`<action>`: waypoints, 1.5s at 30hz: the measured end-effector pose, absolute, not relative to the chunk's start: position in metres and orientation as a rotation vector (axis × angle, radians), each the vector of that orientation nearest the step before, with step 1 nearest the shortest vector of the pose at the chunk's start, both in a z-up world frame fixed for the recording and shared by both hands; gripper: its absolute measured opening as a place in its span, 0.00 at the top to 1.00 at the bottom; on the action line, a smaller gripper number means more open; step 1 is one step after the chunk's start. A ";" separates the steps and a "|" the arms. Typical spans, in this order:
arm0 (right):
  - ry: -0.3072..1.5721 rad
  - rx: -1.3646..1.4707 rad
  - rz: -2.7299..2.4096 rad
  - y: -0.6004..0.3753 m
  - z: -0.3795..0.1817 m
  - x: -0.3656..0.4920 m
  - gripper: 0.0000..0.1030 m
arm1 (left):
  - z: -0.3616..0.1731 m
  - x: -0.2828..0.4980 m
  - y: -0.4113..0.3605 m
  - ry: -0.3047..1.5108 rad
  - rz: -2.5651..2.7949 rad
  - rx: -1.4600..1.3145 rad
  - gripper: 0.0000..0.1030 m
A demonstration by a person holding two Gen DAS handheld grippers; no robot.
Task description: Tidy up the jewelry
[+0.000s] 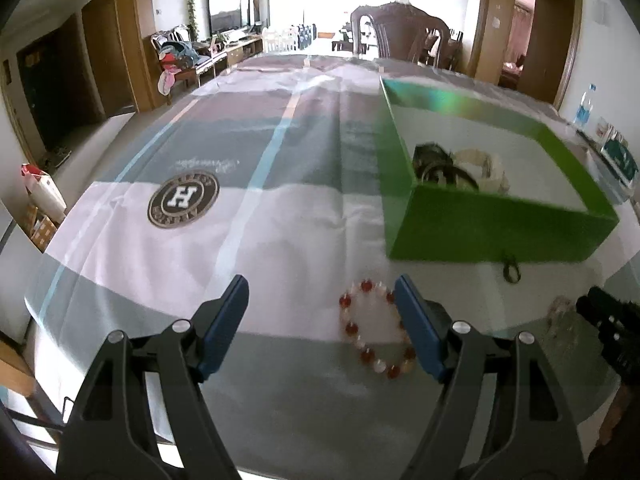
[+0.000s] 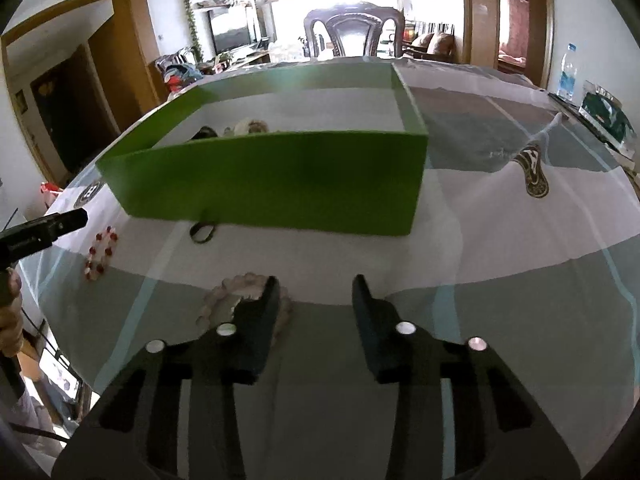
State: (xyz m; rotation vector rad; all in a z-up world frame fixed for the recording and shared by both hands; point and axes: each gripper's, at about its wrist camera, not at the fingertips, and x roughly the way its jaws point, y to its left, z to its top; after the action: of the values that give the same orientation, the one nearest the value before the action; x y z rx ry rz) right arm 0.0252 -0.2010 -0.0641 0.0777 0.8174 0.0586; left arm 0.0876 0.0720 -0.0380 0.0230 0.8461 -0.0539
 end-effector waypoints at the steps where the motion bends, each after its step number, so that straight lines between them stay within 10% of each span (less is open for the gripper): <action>1: 0.820 0.071 0.056 -0.199 -0.064 0.024 0.67 | -0.040 0.088 0.072 0.853 -0.053 0.026 0.28; 33: 0.832 0.015 0.066 -0.186 -0.070 0.022 0.67 | -0.062 0.062 -0.004 0.903 -0.293 0.136 0.36; 36: 0.823 0.002 0.086 -0.179 -0.069 0.021 0.92 | -0.064 0.060 -0.008 0.904 -0.288 0.144 0.36; 45: 0.727 0.079 0.220 -0.170 -0.037 0.012 0.92 | -0.063 0.062 -0.008 0.902 -0.286 0.140 0.35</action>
State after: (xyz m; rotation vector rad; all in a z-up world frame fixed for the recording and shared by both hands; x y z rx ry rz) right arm 0.0115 -0.1704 -0.0367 0.0787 0.7274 0.2199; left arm 0.0623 -0.0082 -0.0628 0.1402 0.9021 -0.2860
